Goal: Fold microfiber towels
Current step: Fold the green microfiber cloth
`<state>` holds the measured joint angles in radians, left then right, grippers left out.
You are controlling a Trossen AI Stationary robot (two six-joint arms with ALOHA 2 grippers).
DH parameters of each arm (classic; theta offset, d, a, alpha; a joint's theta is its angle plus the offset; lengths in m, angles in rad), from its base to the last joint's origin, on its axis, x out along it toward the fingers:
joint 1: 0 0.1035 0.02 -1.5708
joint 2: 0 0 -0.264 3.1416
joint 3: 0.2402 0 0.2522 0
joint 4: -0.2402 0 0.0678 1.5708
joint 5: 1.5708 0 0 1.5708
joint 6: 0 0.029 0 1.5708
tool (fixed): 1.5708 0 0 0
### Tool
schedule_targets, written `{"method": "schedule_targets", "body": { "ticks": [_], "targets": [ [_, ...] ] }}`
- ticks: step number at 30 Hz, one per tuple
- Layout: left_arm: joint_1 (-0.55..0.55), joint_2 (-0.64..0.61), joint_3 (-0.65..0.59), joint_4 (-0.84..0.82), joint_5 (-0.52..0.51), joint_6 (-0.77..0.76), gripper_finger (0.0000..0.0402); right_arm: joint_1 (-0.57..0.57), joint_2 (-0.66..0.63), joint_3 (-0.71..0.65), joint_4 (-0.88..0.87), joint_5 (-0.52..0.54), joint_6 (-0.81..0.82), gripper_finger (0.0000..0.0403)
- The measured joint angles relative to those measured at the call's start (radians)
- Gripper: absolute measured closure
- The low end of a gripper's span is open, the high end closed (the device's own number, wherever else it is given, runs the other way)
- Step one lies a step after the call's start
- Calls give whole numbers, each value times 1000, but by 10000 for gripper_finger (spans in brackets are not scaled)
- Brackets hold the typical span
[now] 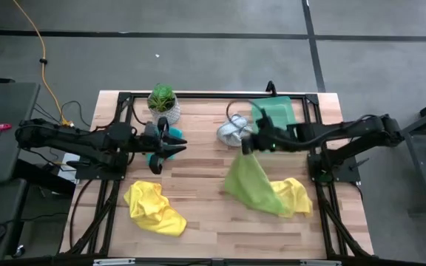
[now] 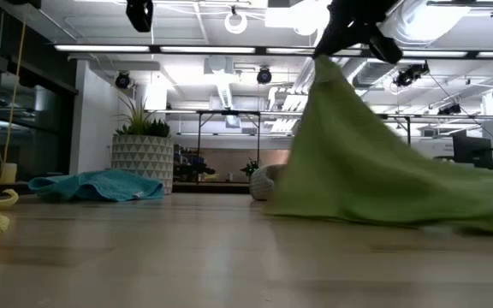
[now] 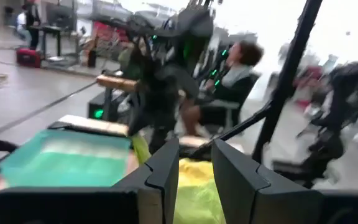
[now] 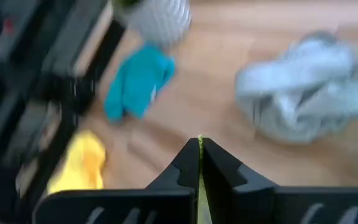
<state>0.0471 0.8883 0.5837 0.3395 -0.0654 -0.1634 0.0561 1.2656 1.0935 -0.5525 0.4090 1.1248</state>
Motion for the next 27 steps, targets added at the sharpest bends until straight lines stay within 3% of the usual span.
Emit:
{"method": "schedule_targets", "body": {
  "ticks": [5,9,14,18,22,27],
  "targets": [
    [-3,93,66,-167,-3,69,314,-63,2,9,17,31,48,402],
    [-18,211,71,-185,-3,63,314,-68,30,10,19,-2,51,402],
    [-44,417,71,-124,-20,53,314,-67,66,10,22,-37,53,403],
    [-58,605,85,19,-20,31,314,-67,82,10,26,-45,53,403],
    [-69,784,203,33,-14,141,313,-67,83,10,27,-46,53,403],
    [-65,950,408,-122,-19,311,313,-67,83,10,26,-69,53,403]
  ]
}}
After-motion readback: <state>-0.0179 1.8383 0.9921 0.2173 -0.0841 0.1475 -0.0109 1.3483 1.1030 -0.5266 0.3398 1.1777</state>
